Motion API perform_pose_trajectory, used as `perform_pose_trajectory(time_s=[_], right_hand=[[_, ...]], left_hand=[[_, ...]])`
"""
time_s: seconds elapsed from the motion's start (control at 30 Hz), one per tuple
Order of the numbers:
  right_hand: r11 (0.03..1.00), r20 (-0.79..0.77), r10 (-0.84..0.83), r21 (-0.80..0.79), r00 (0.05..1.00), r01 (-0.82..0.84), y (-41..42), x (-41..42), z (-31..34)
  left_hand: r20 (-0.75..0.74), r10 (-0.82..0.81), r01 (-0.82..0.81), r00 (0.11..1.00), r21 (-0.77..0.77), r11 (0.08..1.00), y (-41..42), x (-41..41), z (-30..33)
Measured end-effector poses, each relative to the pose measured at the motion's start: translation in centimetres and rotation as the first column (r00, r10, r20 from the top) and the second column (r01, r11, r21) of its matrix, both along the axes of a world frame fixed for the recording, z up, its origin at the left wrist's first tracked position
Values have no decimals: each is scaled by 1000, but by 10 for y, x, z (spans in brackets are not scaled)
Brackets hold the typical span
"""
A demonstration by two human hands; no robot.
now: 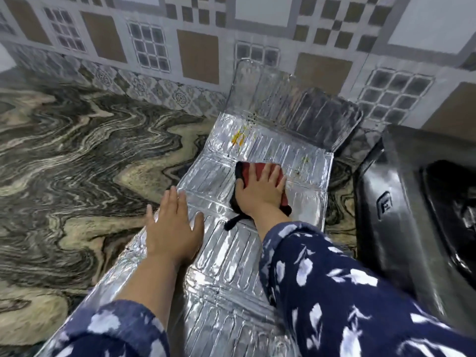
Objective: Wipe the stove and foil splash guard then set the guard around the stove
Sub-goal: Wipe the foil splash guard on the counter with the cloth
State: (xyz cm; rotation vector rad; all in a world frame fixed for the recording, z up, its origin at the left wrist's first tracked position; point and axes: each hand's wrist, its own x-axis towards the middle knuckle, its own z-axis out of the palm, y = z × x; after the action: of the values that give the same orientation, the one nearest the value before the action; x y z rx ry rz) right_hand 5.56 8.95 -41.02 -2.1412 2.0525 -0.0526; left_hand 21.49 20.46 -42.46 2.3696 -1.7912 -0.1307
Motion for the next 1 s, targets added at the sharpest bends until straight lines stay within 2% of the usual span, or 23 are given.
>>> perform_pose_trajectory(time_s=[0.07,0.17,0.27,0.43,0.57,0.63,0.83,1.0], right_hand=[[985,39,174,-3,984,-174,-6,30,0],[912,57,411,-29,910,-410,-2,55,0],[855,52,519,-60,853,-516,15,47,-5],[837,58,548,-62,835,-544,75,39,-11],[814,48,580,-76,813,-576,98,43,-7],[810,32,585,-56,810,-583,98,42,-5],[792,44,609,-91,792,-604,88,44,-7],[825,35,564,-73,825,-561,28,51,1]], left_hand=[[2,6,-6,1000,-8,1000,0,0,-1],[22,8,-8,1000,-8,1000,0,1,-1],[28,-6,6,1000,0,1000,8,5,-1],[39,-81,81,996,-7,997,53,20,3],[43,-40,37,998,75,996,76,21,11],[42,-28,24,999,103,994,69,18,18],[-67,-26,30,997,61,998,45,17,20],[-33,-4,4,999,-10,1000,45,19,6]])
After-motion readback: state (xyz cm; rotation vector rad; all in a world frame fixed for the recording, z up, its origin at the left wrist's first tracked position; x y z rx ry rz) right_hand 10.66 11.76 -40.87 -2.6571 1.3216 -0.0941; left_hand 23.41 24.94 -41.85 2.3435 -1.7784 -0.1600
